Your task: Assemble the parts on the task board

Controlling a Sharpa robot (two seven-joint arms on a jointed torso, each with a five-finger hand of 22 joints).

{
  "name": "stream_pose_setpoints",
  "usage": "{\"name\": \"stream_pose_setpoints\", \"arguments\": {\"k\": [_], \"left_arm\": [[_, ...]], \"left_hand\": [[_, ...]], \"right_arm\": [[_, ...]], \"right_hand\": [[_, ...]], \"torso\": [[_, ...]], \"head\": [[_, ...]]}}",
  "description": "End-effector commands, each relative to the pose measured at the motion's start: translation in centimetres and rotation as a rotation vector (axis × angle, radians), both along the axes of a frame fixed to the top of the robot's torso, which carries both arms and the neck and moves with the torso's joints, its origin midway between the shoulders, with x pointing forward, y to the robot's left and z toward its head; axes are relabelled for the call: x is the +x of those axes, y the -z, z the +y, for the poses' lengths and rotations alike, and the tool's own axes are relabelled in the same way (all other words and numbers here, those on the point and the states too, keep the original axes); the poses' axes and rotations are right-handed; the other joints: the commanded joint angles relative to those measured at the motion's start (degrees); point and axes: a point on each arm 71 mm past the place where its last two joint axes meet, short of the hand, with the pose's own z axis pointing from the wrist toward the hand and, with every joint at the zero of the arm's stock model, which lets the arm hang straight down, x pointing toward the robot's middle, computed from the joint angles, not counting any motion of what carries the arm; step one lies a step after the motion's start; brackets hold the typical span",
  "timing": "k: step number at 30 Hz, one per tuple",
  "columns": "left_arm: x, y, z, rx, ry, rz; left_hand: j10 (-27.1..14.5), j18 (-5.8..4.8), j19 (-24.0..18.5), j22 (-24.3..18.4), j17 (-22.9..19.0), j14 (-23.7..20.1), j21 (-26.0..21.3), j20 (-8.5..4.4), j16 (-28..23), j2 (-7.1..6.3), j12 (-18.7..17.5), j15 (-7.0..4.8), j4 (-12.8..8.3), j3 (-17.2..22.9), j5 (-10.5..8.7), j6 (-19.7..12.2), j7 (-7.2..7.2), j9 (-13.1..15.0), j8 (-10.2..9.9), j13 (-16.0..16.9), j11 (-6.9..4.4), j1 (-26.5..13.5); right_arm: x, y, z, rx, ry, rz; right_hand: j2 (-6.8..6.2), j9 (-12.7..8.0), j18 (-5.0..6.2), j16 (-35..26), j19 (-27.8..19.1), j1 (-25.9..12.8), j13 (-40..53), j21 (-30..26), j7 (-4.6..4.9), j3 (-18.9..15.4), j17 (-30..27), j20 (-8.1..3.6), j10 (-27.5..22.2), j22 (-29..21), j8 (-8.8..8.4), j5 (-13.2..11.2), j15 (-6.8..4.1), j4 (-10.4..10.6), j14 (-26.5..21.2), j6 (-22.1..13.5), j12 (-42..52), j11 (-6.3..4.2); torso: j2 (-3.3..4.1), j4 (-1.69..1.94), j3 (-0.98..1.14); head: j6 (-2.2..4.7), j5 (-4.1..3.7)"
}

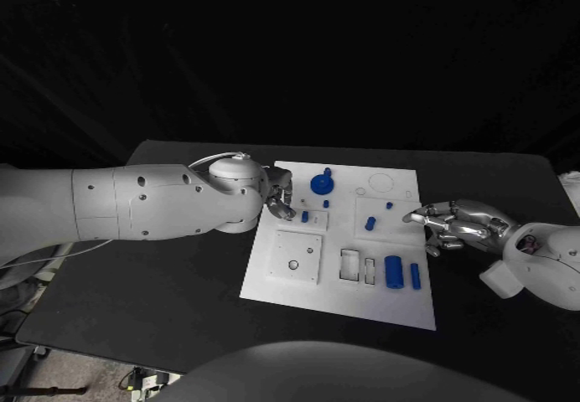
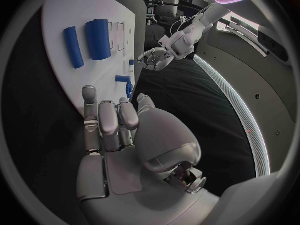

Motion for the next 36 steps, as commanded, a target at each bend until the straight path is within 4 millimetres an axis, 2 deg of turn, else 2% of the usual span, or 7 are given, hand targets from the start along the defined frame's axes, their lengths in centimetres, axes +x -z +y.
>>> {"name": "stream_pose_setpoints", "arguments": {"k": [1, 15, 36], "left_arm": [[-0.2, 0.5, 0.5, 0.067, -0.125, 0.092], [0.0, 0.9, -0.2, 0.101, -0.122, 0.079], [0.5, 0.8, 1.2, 0.105, -0.160, -0.006]], "left_hand": [[5.9, -0.42, 5.1, 14.5, 15.1, 6.0, -0.4, -0.39, 0.1, 0.50, 0.1, -0.45, 0.0, -0.5, 0.37, 0.8, -0.21, 0.1, 5.1, 15.1, -0.24, -0.2], [5.9, -0.18, 4.6, 14.1, 15.1, 6.0, -1.3, -0.40, 0.1, 1.09, 0.1, -0.42, -0.1, -1.1, 0.87, 0.3, 0.06, -0.4, 3.8, 15.1, -0.16, -0.4], [5.9, -0.12, 4.5, 14.1, 15.1, 6.0, -1.5, -0.36, 0.1, 1.29, 0.1, -0.36, 0.2, -1.8, 0.48, 0.3, 0.24, -0.8, 2.8, 15.1, -0.01, -0.9]], "right_arm": [[-0.1, 0.0, 0.1, 0.004, -0.007, 0.001], [-0.1, 0.0, 0.1, 0.005, -0.009, 0.002], [0.0, 0.1, 0.2, 0.005, -0.014, 0.006]], "right_hand": [[-0.10, -0.1, 0.46, 0.1, -0.5, 0.6, -0.1, -0.2, 0.13, 0.4, -0.1, 0.09, -0.4, 2.7, -0.31, 0.3, -0.10, -0.1, -0.4, 0.4, -0.3, 0.11], [-0.19, -0.2, 0.48, 0.2, -0.6, 0.9, -0.2, -0.3, 0.14, 0.8, -0.2, 0.07, -0.5, 2.7, -0.41, 1.0, -0.12, -0.4, -0.5, 0.4, -0.4, 0.09], [-0.20, -0.3, 0.50, 0.1, -0.8, 1.1, -0.3, -0.5, 0.11, 1.2, -0.3, 0.06, -0.6, 2.6, -0.50, 1.5, -0.13, -0.5, -0.6, 0.4, -0.4, 0.08]], "torso": [[-0.02, 0.01, -0.03], [0.02, 0.05, -0.05], [0.01, 0.07, -0.04]], "head": [[0.02, -0.05], [0.02, 0.14], [0.02, 0.19]]}}
